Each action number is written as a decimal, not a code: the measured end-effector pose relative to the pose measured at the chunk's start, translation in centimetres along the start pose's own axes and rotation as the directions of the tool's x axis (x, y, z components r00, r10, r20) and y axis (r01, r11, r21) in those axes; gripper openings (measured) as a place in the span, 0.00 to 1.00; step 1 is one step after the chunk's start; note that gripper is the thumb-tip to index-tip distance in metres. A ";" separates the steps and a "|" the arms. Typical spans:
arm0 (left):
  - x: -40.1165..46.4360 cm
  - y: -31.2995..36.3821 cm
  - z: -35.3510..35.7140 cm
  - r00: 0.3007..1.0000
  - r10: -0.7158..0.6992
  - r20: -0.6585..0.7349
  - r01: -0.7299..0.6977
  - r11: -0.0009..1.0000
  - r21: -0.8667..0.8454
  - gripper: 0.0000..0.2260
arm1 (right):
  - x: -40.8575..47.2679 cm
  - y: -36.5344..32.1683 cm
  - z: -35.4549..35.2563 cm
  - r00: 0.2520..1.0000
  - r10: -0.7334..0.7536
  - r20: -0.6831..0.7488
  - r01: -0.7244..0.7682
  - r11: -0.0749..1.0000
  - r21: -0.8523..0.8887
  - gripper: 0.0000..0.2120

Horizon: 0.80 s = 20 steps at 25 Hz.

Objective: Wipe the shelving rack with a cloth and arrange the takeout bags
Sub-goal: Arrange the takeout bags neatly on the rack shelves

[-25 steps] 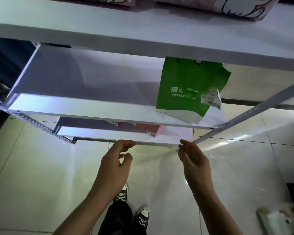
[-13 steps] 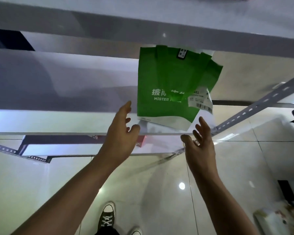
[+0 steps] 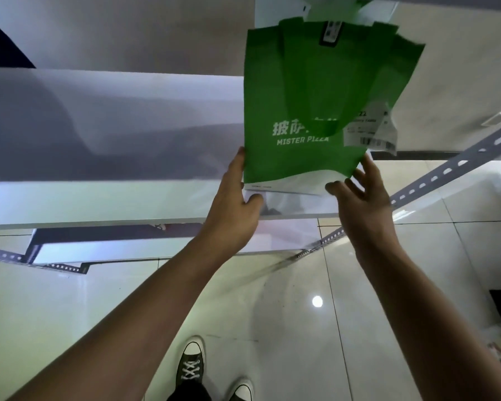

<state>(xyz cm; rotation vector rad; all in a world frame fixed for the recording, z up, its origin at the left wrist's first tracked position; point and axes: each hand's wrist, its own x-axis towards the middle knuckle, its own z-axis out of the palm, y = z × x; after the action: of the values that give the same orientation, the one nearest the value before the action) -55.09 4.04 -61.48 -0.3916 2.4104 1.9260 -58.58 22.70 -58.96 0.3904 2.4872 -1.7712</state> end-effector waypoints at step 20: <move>-8.3 -17.2 -2.0 0.989 -0.149 0.022 0.144 0.975 0.168 0.21 | -7.9 15.5 8.1 0.988 0.063 0.140 -0.052 0.996 -0.077 0.21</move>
<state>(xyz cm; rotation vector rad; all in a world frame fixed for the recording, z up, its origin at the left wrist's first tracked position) -43.13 0.13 -75.95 -0.5077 2.4211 1.6458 -47.99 18.56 -74.43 0.3159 2.4087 -1.6215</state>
